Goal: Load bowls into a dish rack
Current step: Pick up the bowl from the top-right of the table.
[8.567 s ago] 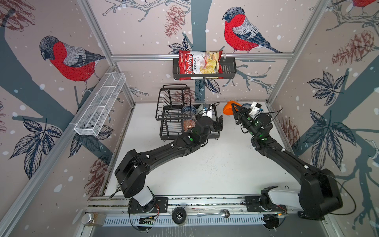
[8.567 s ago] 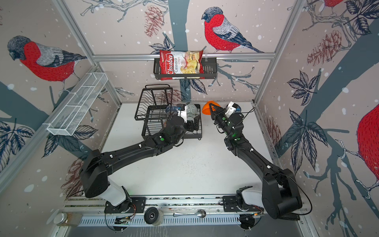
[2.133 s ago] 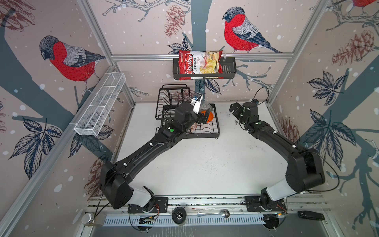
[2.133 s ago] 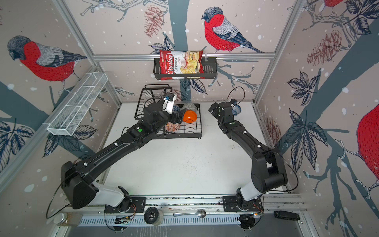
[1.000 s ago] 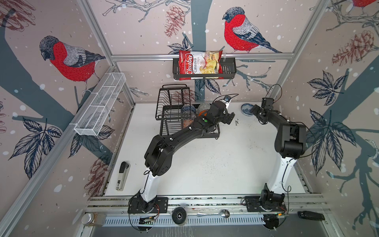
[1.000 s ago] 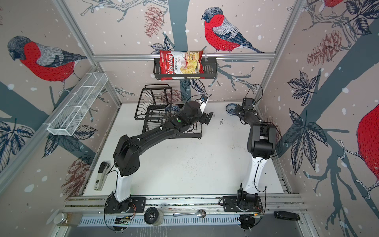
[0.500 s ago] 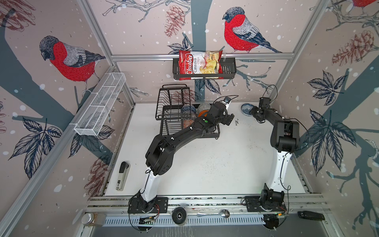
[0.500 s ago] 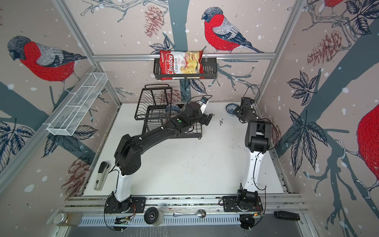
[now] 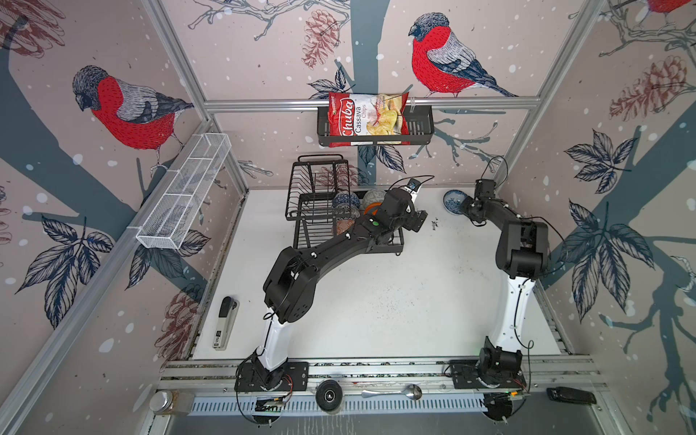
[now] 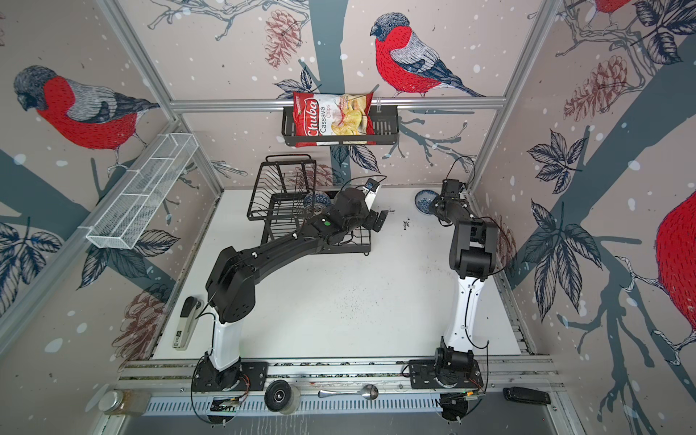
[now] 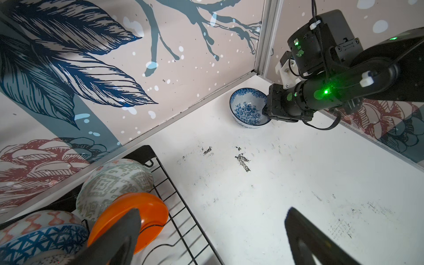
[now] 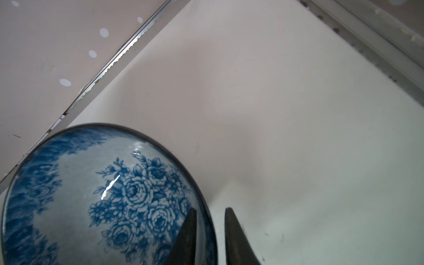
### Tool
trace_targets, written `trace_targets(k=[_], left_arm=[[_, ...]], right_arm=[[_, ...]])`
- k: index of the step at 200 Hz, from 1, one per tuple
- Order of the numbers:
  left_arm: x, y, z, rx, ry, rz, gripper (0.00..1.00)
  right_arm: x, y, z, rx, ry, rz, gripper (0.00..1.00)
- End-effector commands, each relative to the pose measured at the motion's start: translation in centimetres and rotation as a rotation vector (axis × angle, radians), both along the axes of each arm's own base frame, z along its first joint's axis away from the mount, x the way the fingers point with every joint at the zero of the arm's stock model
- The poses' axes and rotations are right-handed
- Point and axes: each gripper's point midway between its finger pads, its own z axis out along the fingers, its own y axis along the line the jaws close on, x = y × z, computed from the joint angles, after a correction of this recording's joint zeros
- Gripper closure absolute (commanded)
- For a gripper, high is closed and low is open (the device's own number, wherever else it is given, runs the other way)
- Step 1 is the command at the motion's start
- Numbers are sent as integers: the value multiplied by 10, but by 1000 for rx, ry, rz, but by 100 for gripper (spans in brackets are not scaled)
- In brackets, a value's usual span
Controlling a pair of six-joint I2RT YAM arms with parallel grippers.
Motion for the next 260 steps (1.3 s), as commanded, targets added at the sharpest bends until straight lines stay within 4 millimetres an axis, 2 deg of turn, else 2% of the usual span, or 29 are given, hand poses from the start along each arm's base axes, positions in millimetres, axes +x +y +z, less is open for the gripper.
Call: trace_targets(k=[1, 22, 72, 114, 162, 204, 260], left_arm=[[-2, 0, 13, -48, -15, -3, 2], [-6, 3, 14, -57, -5, -2, 2], [-19, 13, 21, -96, 21, 4, 2], [-36, 18, 22, -121, 53, 12, 2], [-56, 24, 8, -185, 163, 32, 2], [-66, 19, -3, -267, 285, 30, 2], [-60, 7, -6, -310, 368, 43, 2]], right_arm=[[-2, 5, 5, -4, -3, 14, 85], [-5, 11, 10, -1, -9, 21, 92], [-25, 32, 25, -4, -27, 47, 99], [-61, 55, 32, 30, -29, 83, 100], [-115, 89, 47, 9, -43, 141, 100], [-151, 117, 78, 14, -116, 180, 100], [-166, 153, 137, 42, -279, 215, 100]])
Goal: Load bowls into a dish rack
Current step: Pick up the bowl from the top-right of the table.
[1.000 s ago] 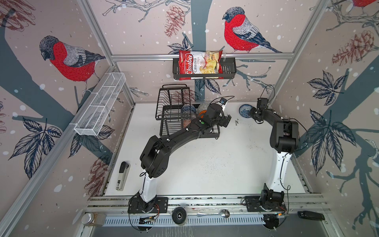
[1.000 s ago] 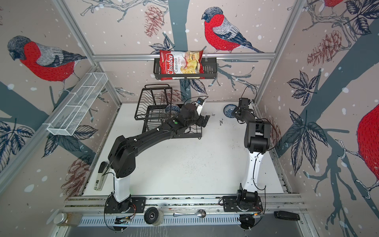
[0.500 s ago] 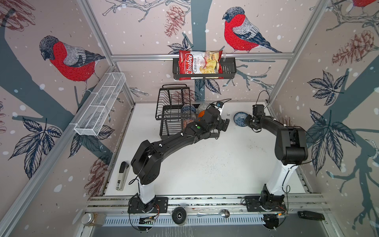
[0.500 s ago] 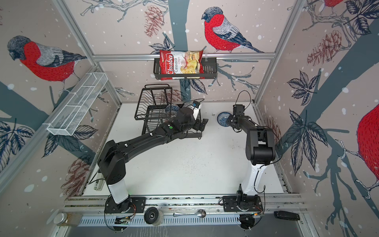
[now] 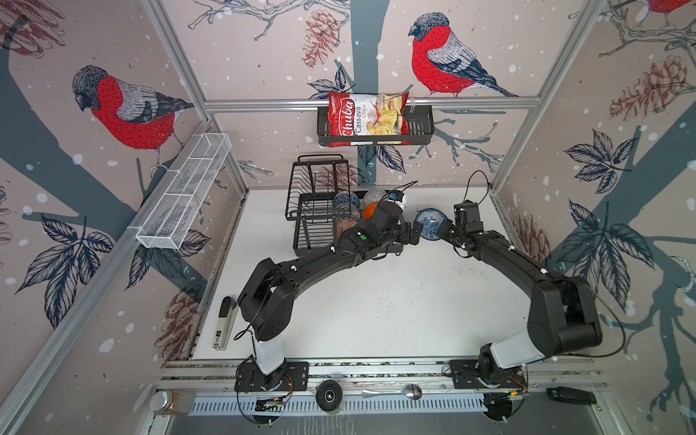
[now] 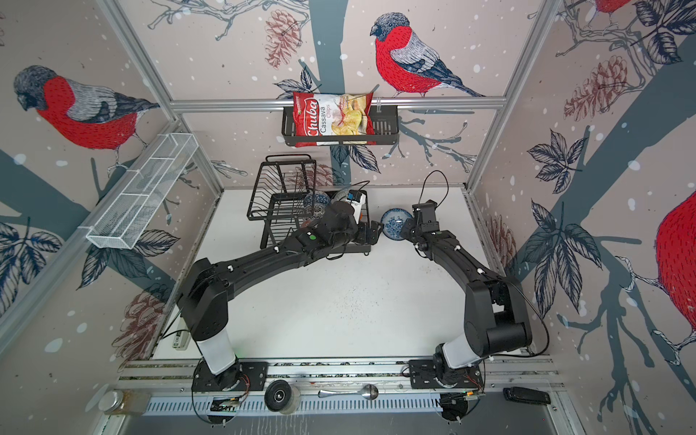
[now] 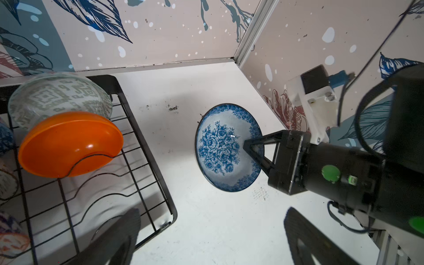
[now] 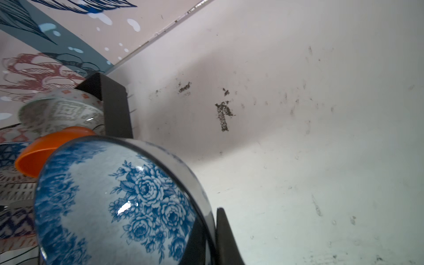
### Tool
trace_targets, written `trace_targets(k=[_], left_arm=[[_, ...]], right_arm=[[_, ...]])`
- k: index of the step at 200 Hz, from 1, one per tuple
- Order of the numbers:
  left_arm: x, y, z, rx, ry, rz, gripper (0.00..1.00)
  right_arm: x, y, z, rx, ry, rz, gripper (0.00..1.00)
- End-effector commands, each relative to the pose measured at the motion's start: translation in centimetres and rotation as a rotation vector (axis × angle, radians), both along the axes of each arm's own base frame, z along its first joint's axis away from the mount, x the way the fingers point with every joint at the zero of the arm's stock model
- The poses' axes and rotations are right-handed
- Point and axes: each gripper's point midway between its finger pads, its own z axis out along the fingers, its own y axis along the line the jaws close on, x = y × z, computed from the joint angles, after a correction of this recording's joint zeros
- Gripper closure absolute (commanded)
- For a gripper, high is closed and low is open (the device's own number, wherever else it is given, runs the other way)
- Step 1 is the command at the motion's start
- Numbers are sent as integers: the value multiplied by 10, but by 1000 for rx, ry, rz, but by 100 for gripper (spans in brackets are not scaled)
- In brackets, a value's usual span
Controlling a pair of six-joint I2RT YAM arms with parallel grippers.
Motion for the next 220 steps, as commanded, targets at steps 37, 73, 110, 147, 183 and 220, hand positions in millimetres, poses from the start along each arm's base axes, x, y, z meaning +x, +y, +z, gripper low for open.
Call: trace_targets(k=[37, 73, 110, 147, 183, 220], left_arm=[[18, 1, 5, -79, 77, 38, 3], [23, 0, 3, -104, 98, 31, 8], [26, -5, -5, -100, 111, 23, 20], [28, -7, -4, -106, 108, 19, 38], [30, -5, -2, -110, 101, 28, 61], [33, 0, 5, -137, 84, 45, 76]], right_arm=[[1, 22, 65, 40, -213, -12, 100], [-8, 27, 88, 52, -299, -6, 100], [-12, 32, 104, 69, -349, 10, 100], [-13, 38, 105, 68, -358, 26, 100], [-17, 45, 108, 76, -381, 43, 100], [-21, 56, 114, 83, -415, 63, 100]])
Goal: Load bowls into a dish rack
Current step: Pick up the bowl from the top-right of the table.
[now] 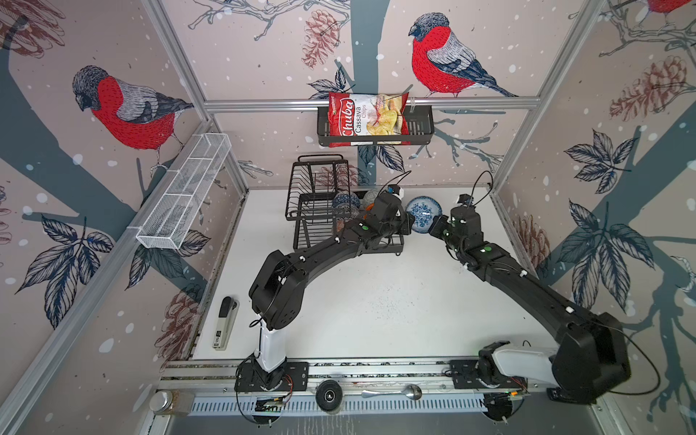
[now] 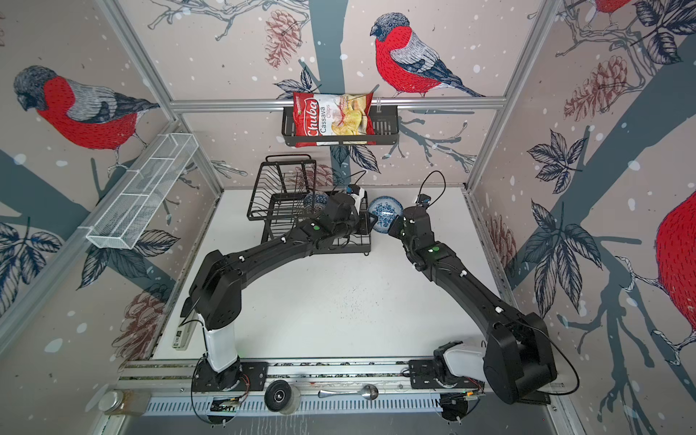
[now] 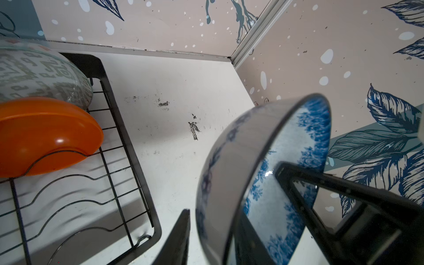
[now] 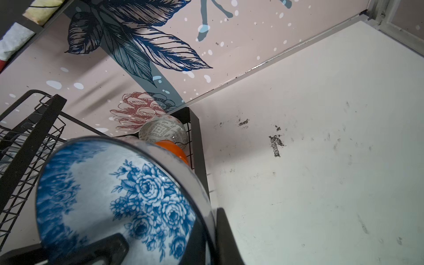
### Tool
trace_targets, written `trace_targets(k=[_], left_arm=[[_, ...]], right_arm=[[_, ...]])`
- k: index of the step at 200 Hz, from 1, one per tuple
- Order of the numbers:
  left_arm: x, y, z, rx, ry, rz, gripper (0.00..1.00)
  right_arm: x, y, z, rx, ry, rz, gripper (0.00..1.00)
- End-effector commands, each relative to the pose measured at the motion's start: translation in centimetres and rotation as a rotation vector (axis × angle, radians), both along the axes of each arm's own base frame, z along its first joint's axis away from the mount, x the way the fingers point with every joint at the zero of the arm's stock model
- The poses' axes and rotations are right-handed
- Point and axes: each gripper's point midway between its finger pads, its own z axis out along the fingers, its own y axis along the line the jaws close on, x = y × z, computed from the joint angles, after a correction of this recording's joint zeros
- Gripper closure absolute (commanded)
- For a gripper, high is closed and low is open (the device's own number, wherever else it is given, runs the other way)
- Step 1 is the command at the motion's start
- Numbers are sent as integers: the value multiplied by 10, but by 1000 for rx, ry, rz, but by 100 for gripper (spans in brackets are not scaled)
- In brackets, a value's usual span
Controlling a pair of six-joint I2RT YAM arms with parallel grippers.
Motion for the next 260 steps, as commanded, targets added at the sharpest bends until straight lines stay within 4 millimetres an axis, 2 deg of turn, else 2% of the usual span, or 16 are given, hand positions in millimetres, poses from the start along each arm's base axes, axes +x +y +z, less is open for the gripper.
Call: trace_targets(k=[1, 69, 200, 226, 260], left_arm=[[6, 5, 11, -27, -33, 30, 76], [8, 10, 24, -71, -64, 56, 100], [4, 31, 43, -135, -124, 137, 100], [4, 38, 47, -147, -138, 163, 100], [6, 49, 51, -140, -157, 215, 100]], right_arm=[[7, 7, 31, 42, -123, -2, 100], [3, 24, 34, 60, -134, 42, 100], [1, 37, 28, 71, -132, 80, 99], [1, 39, 26, 71, -127, 88, 96], [1, 39, 27, 77, -124, 84, 83]])
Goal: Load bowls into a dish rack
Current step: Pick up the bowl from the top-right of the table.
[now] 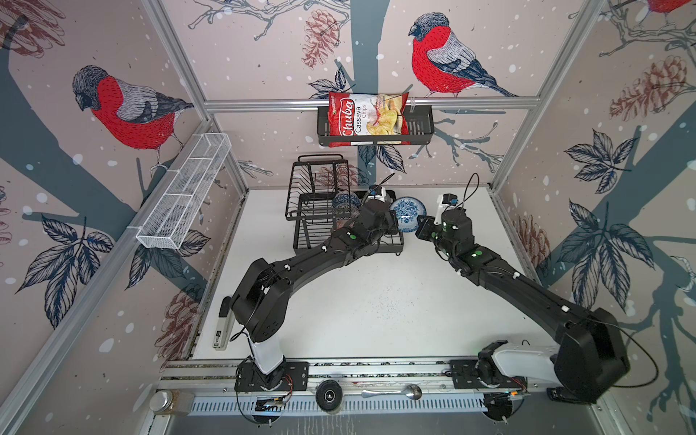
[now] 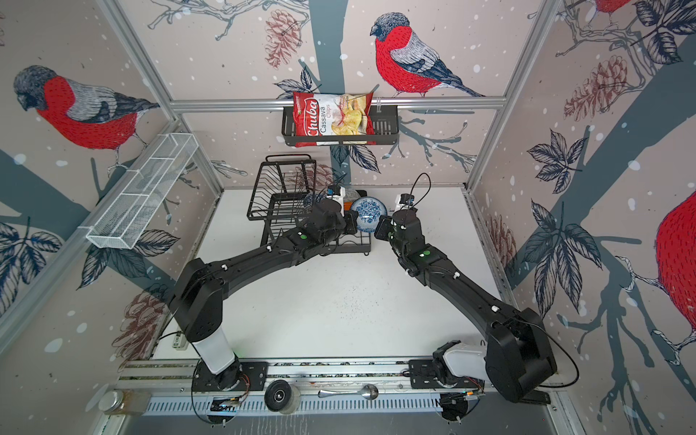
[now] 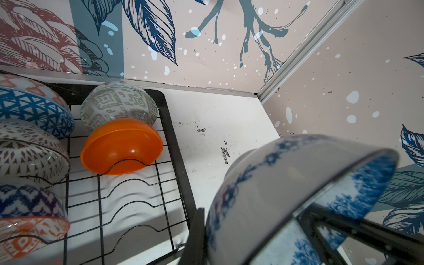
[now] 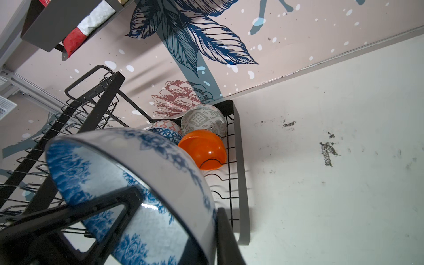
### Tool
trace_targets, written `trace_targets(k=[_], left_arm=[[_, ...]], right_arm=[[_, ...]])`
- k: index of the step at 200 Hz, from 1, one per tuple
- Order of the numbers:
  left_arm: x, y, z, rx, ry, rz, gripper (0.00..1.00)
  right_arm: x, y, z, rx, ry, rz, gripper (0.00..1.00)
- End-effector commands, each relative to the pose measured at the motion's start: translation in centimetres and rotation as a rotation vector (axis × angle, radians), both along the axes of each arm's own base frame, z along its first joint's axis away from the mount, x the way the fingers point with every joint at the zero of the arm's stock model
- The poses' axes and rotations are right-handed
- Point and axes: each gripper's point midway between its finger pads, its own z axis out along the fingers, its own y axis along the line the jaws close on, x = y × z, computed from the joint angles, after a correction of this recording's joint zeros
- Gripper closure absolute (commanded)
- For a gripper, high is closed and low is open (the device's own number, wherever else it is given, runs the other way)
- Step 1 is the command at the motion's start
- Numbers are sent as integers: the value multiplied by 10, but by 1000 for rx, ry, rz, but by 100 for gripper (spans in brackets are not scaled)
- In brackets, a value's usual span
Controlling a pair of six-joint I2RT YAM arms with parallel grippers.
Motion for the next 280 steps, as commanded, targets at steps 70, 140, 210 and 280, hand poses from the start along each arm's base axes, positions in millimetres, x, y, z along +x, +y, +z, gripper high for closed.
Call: trace_targets(k=[70, 140, 210, 280], left_arm=[[6, 23, 46, -111, -110, 131, 100], [14, 52, 46, -81, -163, 282, 100], [14, 63, 47, -25, -296, 385, 100], [7, 53, 49, -19, -411, 412, 100]], right_arm=[[9, -9, 23, 75, -35, -69, 57], [1, -19, 48, 166, -60, -74, 20], [-8, -18, 98, 405, -51, -60, 0], [-23, 16, 120, 816, 35, 106, 0]])
